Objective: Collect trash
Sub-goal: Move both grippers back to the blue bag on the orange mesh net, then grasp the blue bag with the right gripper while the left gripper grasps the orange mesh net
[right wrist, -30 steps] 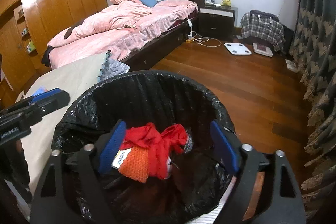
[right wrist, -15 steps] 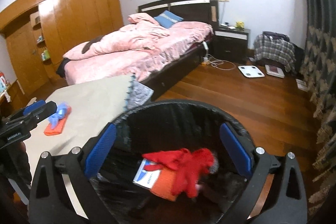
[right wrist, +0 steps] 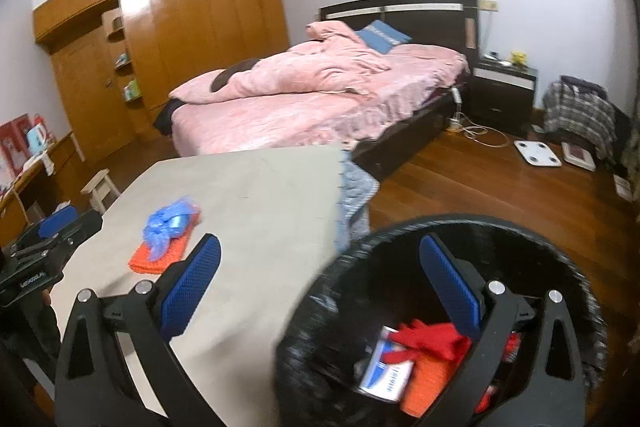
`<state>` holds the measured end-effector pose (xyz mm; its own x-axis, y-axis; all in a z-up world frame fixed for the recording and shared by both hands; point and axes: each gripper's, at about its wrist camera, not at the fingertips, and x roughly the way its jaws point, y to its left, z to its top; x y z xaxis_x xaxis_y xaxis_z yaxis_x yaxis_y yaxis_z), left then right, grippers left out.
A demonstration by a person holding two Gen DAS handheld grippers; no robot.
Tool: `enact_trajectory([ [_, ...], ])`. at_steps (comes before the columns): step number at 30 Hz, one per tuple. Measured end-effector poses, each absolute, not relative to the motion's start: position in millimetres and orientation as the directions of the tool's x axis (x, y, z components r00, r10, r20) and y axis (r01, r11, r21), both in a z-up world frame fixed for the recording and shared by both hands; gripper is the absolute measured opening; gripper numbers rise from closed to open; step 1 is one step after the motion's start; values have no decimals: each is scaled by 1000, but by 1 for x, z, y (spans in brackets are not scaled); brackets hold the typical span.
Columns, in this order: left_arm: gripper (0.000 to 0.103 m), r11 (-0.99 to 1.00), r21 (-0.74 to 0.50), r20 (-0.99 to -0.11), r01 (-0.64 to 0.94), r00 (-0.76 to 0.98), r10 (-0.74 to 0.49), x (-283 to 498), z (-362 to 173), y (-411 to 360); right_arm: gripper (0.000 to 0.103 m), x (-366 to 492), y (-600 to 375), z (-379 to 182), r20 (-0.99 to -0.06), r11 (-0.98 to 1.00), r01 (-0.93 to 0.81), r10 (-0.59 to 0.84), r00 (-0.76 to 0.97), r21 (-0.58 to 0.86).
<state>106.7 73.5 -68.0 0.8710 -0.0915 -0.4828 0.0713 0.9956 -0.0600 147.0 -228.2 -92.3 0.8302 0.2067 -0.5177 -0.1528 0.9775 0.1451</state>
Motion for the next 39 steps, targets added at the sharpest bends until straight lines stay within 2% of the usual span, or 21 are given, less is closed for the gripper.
enact_trajectory([
  [6, 91, 998, -41, -494, -39, 870, 13, 118, -87, 130, 97, 179, -175, -99, -519, 965, -218, 263, 814, 146],
  [16, 91, 991, -33, -513, -133, 853, 97, 136, -106, 192, 97, 235, -82, -126, -564, 943, -305, 326, 759, 135],
  [28, 91, 977, -56, -535, -207, 832, 146, 151, -124, 250, 97, 279, 13, -171, -644, 930, -349, 340, 685, 120],
  [39, 91, 968, -72, -544, -240, 823, 163, 152, -132, 271, 96, 288, 43, -191, -707, 927, -363, 321, 630, 97],
])
